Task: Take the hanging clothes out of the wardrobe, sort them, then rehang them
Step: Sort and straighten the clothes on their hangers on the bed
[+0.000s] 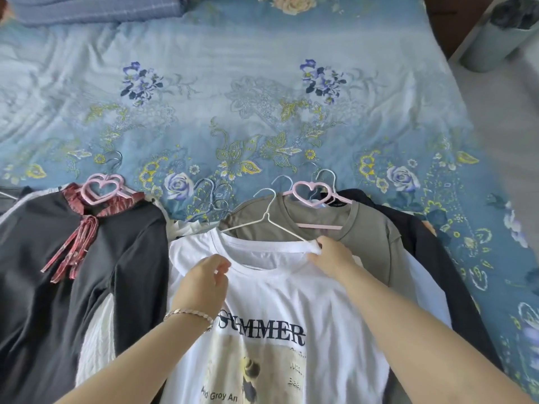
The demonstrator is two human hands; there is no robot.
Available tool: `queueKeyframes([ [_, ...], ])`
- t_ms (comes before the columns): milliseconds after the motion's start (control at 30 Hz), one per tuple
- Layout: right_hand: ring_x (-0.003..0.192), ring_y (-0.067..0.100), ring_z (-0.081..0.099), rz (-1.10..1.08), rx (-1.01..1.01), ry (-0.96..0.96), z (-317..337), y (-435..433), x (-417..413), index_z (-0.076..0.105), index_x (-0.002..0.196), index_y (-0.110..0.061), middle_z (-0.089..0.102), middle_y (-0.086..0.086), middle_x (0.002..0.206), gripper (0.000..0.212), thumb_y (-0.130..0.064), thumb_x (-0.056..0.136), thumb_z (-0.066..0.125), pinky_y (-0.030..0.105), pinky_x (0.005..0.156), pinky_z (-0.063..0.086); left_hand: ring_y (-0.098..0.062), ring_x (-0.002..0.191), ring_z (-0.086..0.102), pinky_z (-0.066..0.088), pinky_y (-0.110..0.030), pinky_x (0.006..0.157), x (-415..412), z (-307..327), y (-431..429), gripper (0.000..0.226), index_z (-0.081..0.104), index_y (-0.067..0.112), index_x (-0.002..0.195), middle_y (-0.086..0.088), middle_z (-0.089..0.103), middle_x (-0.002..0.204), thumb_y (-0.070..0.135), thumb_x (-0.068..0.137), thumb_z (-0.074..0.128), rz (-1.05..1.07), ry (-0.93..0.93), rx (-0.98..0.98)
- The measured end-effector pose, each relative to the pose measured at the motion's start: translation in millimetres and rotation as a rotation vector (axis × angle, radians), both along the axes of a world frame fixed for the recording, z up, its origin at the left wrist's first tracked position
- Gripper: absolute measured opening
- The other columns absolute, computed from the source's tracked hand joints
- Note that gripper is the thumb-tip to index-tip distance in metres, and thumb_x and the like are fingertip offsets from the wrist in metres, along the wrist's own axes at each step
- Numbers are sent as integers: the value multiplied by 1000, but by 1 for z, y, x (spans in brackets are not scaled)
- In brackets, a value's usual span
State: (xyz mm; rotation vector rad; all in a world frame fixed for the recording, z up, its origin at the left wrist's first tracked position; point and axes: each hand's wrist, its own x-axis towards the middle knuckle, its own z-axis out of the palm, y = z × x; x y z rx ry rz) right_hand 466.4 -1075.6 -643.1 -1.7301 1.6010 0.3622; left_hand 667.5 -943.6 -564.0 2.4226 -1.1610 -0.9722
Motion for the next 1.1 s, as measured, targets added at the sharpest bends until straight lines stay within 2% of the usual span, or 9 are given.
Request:
queueKeyframes([
  [100, 90, 24, 53, 65, -56, -150, 28, 5, -8, 48, 75, -20, 57, 4, 94, 18, -28, 90, 46, 32, 74, 40, -18, 96, 57, 45, -28, 84, 8, 12, -3, 28, 59, 20, 107, 0, 58, 118, 2, 90, 46, 22, -53, -35],
  [267, 92, 17, 57, -2, -340, -354, 91, 22, -28, 65, 106, -15, 47, -9, 94, 18, -18, 89, 59, 28, 74, 39, -23, 136, 35, 30, -36, 109, 30, 43, -3, 64, 32, 15, 144, -1, 31, 150, 15, 87, 60, -176, -252, -91],
  [400, 90, 7, 56, 43, -433, -421, 143, 50, -36, 65, 103, -17, 49, -16, 93, 15, -17, 89, 60, 20, 68, 35, -17, 142, 24, 22, -38, 113, 37, 75, 0, 72, 18, 22, 149, 5, 20, 155, 29, 90, 58, -250, -236, -57],
  [467, 88, 7, 52, 83, -471, -468, 170, 71, -33, 63, 93, -26, 51, -19, 88, 8, -22, 88, 59, 14, 66, 36, -17, 138, 32, 24, -37, 110, 38, 88, 6, 55, 31, 23, 144, 4, 34, 149, 34, 93, 52, -298, -228, -27],
  [533, 89, 9, 51, 80, -510, -493, 197, 90, -29, 62, 89, -28, 52, -21, 86, 12, -30, 82, 53, 11, 67, 35, -24, 118, 51, 32, -33, 95, 40, 104, 14, 26, 58, 16, 114, -3, 59, 118, 31, 96, 46, -317, -278, -90],
  [633, 89, 8, 49, 42, -636, -459, 237, 111, -26, 68, 93, -11, 53, -14, 88, 29, -29, 78, 52, 15, 66, 33, -33, 88, 56, 32, -32, 70, 48, 143, 28, 26, 57, 7, 78, -6, 49, 78, 22, 97, 47, -305, -202, -246],
  [733, 83, 7, 51, 2, -753, -430, 282, 126, -19, 68, 96, -7, 61, 0, 96, 32, -28, 78, 52, 24, 69, 36, -31, 81, 51, 40, -38, 73, 61, 194, 35, 32, 61, -4, 79, -10, 43, 81, 22, 95, 51, -310, -143, -377],
  [933, 83, 8, 49, 21, -977, -472, 380, 137, 15, 67, 100, -8, 58, 0, 96, 20, -19, 87, 57, 19, 62, 23, -27, 72, 47, 27, -32, 60, 87, 294, 52, 42, 40, 14, 66, -8, 51, 73, 46, 94, 45, -89, -321, -507],
  [1100, 97, 21, 55, 245, -883, -436, 446, 144, 53, 63, 107, -8, 58, 3, 105, 19, -7, 91, 54, 26, 71, 35, -36, 74, 61, 42, -35, 62, 130, 342, 82, 46, 43, 17, 73, -14, 60, 74, 58, 92, 35, -36, -534, -571],
])
